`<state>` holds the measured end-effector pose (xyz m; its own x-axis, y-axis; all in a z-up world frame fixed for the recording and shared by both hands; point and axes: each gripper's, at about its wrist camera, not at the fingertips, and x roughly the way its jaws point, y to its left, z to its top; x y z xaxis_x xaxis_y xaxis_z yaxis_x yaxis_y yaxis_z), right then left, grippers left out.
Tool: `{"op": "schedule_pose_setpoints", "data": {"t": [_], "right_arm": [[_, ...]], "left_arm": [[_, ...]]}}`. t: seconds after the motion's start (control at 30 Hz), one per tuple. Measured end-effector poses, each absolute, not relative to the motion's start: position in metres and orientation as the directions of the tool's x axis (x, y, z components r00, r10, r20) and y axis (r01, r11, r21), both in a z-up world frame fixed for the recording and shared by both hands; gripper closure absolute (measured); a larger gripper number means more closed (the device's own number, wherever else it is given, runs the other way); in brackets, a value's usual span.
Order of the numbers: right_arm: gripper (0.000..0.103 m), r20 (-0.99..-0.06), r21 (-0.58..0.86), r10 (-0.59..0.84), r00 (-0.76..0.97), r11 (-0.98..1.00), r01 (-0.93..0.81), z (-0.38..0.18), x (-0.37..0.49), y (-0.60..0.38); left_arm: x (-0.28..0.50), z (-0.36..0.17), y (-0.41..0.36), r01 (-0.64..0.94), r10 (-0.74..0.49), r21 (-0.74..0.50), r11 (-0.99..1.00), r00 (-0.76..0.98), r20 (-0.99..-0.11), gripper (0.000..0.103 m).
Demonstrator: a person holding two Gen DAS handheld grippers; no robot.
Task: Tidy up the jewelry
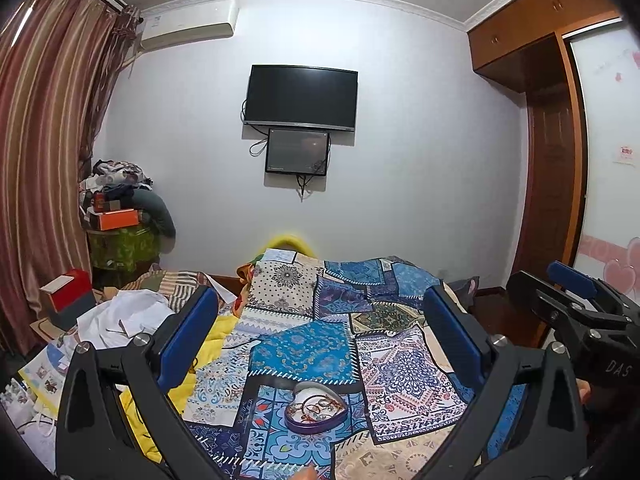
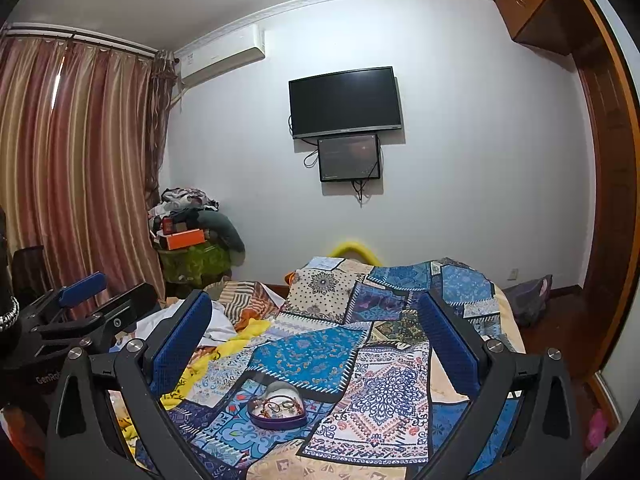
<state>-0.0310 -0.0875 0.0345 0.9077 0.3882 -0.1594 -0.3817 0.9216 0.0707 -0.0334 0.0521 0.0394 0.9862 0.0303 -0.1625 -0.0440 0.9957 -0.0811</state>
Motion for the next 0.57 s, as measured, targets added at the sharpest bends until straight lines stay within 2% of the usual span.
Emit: {"op": "schedule_pose_setpoints", "data": {"t": [0.57], "right_arm": [[0.001,-0.168,0.072,0.386,0.907,0.923,-0.379,0.032,-0.0285,-0.0885]], "left_arm": [[-0.0339,0.038,0.0512,-0.035,0.023,-0.069,0.997,0.987,-0.156,0.0]]}}
